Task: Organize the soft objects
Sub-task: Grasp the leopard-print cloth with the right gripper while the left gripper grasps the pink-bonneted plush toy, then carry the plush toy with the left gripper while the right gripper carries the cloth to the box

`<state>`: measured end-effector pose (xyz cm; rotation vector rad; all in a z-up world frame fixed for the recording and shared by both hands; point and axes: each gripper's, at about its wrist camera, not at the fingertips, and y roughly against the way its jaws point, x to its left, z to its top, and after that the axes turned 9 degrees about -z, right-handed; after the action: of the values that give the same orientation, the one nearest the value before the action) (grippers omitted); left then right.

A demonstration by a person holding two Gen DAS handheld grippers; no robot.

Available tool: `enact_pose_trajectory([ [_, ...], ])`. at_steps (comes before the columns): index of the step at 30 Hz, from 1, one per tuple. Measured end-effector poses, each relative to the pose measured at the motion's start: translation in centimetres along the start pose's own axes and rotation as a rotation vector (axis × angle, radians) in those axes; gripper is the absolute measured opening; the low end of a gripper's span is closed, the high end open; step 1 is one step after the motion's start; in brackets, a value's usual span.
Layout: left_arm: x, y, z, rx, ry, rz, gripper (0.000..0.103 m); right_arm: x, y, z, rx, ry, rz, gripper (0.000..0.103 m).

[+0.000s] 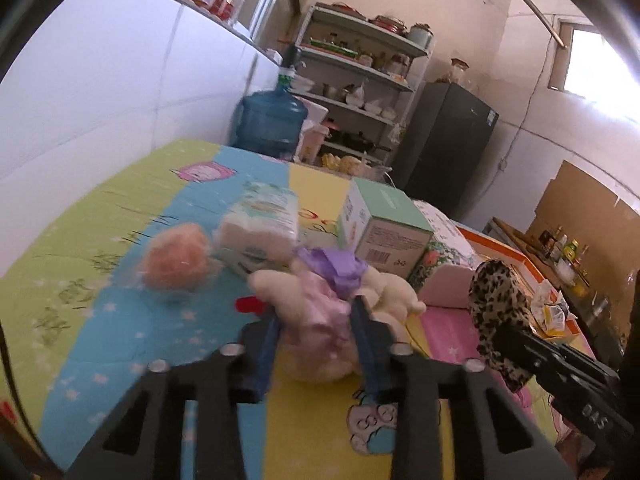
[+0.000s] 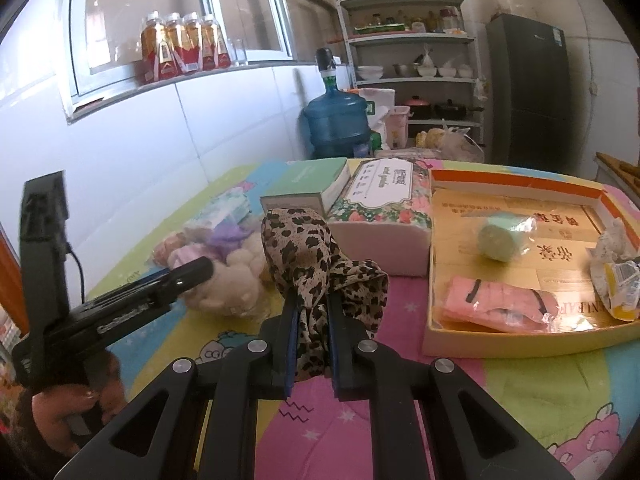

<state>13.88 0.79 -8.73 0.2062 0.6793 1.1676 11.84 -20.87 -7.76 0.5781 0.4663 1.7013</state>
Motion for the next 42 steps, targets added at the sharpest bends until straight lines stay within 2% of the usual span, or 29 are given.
enact_pose_trajectory([
  [5,0.6,2.0,0.2,-0.026,-0.011,0.013,0.022,0.9,0.4,0.2,-0.016,0.012,0.022,0.013],
  [9,0.3,3.2,0.0,-0.037,-0.026,-0.013,0.018,1.6,1.0,0.2,-0.027,0.022,0.031,0.013],
  [24,-4.4,6.6,1.2,-0.117,-0.138,-0.082,0.015,1.3,4.5,0.6,-0.106,0.019,0.002,0.013],
  [33,-8.4,6.6,2.8,-0.145,-0.210,-0.147,0.015,-1.3,7.4,1.6,-0.185,-0.022,-0.042,0.013],
  [42,-12.7,4.7,3.7,-0.135,-0.264,-0.219,0.015,-5.3,9.7,2.5,-0.242,-0.072,-0.105,0.013],
])
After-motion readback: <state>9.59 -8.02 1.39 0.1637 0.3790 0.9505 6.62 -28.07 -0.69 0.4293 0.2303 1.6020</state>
